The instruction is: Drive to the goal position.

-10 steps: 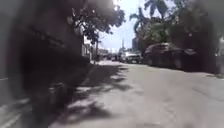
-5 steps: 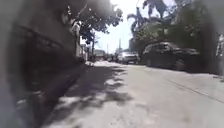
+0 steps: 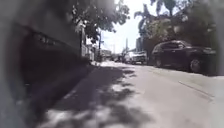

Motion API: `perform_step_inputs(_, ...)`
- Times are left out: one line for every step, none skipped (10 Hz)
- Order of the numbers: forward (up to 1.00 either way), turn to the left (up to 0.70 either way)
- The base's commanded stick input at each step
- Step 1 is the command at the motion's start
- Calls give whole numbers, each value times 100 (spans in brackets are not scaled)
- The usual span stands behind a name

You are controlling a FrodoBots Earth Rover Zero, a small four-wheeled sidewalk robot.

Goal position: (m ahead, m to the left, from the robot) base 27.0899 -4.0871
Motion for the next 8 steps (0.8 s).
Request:
perform_step_inputs(100, 2)
perform_step_inputs(100, 2)
perform_step_inputs(100, 2)
perform_step_inputs(100, 2)
perform_step_inputs(100, 7)
perform_step_inputs(100, 15)
perform_step_inputs(100, 11)
perform_step_inputs(100, 2)
